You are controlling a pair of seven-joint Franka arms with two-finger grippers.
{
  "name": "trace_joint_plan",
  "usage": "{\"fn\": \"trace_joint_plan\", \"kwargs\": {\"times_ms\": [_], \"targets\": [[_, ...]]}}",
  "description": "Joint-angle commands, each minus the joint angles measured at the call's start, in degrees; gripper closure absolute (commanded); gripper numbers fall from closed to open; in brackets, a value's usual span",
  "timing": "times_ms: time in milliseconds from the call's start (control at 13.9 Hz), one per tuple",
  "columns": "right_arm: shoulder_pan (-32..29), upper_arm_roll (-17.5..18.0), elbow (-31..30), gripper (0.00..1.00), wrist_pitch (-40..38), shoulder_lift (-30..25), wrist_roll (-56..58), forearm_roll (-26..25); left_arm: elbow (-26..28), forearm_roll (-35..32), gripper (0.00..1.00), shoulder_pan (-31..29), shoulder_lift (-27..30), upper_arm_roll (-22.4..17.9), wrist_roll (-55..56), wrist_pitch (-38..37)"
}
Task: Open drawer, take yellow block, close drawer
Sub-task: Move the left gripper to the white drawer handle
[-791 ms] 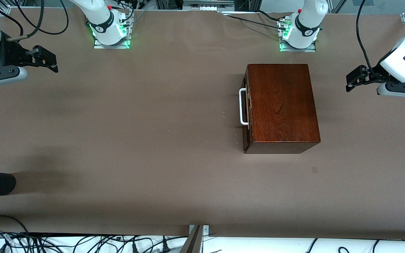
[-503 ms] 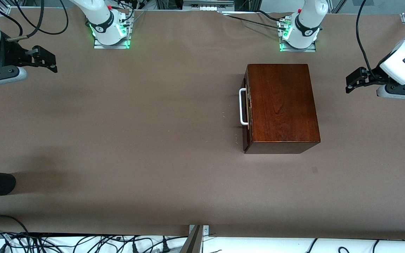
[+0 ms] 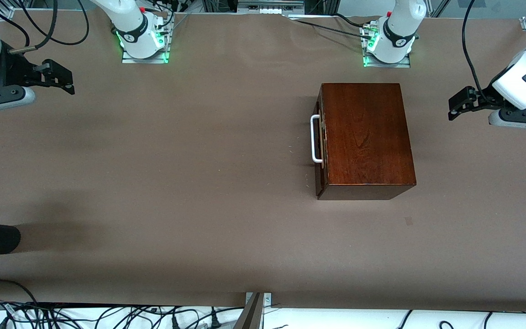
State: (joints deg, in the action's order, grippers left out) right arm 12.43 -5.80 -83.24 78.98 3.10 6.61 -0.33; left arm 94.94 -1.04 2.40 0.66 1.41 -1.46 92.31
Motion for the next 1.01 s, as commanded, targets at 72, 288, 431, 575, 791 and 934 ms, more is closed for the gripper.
{"fn": "trace_joint_plan", "kwargs": {"times_ms": [72,288,431,575,791,934], "targets": [[0.2,0.3,0.5,0.0,-0.5,-0.4,-0.4,-0.6,-1.9,0.9,0.0,0.5,-0.8,-0.2,0.1,-1.3],[0.2,0.3,0.5,0.0,-0.6,-0.4,-0.4,-0.4,-1.9,0.9,0.0,0.7,-0.8,0.0,0.1,-1.3],[0.2,0.3,0.5,0.0,-0.6,-0.4,-0.5,-0.3,-2.1,0.9,0.0,0.7,-0.8,1.3,0.3,-1.3],[0.2,0.3,0.5,0.0,-0.5,-0.4,-0.5,-0.3,-2.8,1.0,0.0,0.7,-0.9,1.5,0.5,-2.9],[0.2,0.2,0.5,0.0,-0.6,-0.4,-0.4,-0.4,-4.8,1.9,0.0,1.7,-2.2,2.4,0.5,-6.6],[0.2,0.2,0.5,0.0,-0.6,-0.4,-0.5,-0.4,-4.7,4.5,0.0,2.2,-3.2,5.4,5.7,-7.1]]}}
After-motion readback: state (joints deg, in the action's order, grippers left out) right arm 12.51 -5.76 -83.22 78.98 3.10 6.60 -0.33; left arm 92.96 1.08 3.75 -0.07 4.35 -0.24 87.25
